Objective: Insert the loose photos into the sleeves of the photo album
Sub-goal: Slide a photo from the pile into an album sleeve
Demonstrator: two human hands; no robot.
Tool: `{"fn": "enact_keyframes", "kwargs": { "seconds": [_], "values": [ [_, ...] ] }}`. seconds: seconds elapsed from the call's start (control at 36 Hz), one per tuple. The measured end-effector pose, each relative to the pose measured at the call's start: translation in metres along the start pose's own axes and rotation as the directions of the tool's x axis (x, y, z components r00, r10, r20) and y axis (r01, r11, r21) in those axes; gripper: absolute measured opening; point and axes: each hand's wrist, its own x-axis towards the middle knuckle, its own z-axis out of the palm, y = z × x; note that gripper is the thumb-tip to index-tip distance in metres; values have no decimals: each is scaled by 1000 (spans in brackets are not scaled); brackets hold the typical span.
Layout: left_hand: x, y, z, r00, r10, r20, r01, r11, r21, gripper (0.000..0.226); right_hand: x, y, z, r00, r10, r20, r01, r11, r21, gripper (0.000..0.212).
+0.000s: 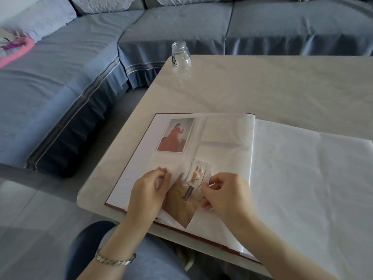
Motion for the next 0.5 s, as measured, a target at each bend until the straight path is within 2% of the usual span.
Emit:
{"fn": "enact_keyframes", "kwargs": {
  "seconds": [0.14,0.36,0.5],
  "values": [
    [-3,-1,3,1000,-19,-22,19,1000,25,31,4,0,8,994,62,88,-65,997,40,12],
    [-5,0,4,1000,-13,-6,13,999,31,45,21,-8,15,976,103,194,-128,984,121,4],
    [-2,-6,4,999,23,28,-25,998,49,21,32,-13,37,961,106,256,-129,989,75,21]
  ]
}}
